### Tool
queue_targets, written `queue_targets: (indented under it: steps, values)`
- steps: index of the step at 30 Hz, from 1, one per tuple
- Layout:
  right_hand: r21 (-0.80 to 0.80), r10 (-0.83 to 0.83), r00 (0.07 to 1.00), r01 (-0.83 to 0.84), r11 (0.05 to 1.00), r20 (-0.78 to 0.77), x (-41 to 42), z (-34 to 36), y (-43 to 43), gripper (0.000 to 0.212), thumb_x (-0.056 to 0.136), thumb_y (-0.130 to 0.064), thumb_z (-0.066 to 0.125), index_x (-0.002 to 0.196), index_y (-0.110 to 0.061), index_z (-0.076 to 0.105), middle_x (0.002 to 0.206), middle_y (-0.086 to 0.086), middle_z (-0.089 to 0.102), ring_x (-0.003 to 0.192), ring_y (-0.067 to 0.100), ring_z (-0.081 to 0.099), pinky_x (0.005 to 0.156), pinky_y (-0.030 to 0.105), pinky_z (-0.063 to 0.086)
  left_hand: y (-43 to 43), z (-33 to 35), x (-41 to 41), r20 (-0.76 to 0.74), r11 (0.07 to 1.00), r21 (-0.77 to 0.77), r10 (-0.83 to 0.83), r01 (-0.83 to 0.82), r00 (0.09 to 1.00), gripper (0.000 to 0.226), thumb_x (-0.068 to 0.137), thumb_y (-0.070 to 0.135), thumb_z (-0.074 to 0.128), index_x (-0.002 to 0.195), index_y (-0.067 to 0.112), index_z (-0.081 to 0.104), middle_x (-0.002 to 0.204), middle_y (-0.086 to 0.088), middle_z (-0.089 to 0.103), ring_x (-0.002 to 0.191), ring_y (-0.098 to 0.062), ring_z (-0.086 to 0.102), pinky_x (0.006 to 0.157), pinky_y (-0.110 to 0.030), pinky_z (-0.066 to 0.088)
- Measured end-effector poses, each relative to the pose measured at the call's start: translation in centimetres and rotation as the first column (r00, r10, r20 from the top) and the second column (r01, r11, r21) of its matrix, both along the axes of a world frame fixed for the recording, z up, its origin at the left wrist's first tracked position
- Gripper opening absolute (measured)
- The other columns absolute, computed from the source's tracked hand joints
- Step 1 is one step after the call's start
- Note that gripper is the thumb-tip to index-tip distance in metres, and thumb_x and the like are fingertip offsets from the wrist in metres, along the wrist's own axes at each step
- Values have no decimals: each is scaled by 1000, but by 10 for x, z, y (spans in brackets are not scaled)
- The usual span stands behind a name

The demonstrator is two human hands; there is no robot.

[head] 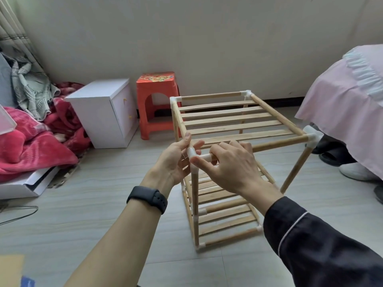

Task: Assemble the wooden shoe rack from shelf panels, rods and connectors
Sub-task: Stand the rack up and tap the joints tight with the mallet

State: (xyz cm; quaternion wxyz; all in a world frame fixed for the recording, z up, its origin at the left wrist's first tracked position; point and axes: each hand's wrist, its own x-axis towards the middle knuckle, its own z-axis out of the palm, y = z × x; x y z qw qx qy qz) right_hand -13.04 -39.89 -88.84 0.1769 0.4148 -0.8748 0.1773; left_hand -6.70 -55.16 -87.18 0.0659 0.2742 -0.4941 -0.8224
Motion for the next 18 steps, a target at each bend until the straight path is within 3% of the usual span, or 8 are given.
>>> queue_targets:
  steps: [2,6,9,13,16,18]
  values:
    - [2,-3,1000,3,1000,2,-1,-1,-1,64,81,-89,6,71,-35,37,74,-16,45,78,14,46,81,39,30,-2,-1,2,22,998,-54,-27,28,999,48,93,49,64,127,15,66,103,9,78,83,-11,73,82,-28,49]
    - [21,-8,1000,7,1000,23,-3,0,-3,66,82,-90,8,77,-34,43,79,-15,50,82,14,49,81,38,30,-6,-3,6,85,985,-159,-50,63,995,48,93,55,62,123,18,70,87,13,77,65,-4,66,73,-25,42]
    - [3,37,996,-37,999,80,-7,1,-2,69,85,-87,13,85,-31,54,87,-13,57,89,12,52,88,37,32,-8,-5,5,66,979,-199,-26,39,997,46,94,53,61,119,17,72,96,10,78,82,-8,66,78,-30,44]
    - [-40,112,992,-109,993,65,-16,-4,17,65,90,-79,22,102,-29,62,104,-10,62,101,13,53,97,37,34,-5,-5,5,21,960,-274,74,-65,997,39,96,45,62,117,13,70,95,5,79,83,-10,70,76,-32,42]
    - [7,-35,998,35,999,46,-34,-6,39,77,86,-87,13,110,-34,63,118,-10,59,112,14,48,101,40,30,7,-4,1,-36,899,-402,175,-175,984,48,96,43,62,132,13,52,105,-4,74,97,-18,67,75,-32,45]
    - [24,-105,993,104,994,49,-43,-6,52,83,82,-91,8,113,-35,62,122,-9,57,116,14,46,103,40,27,22,-3,-4,-86,848,-492,180,-199,980,62,95,45,63,146,28,31,119,-1,61,105,-20,64,79,-34,46]
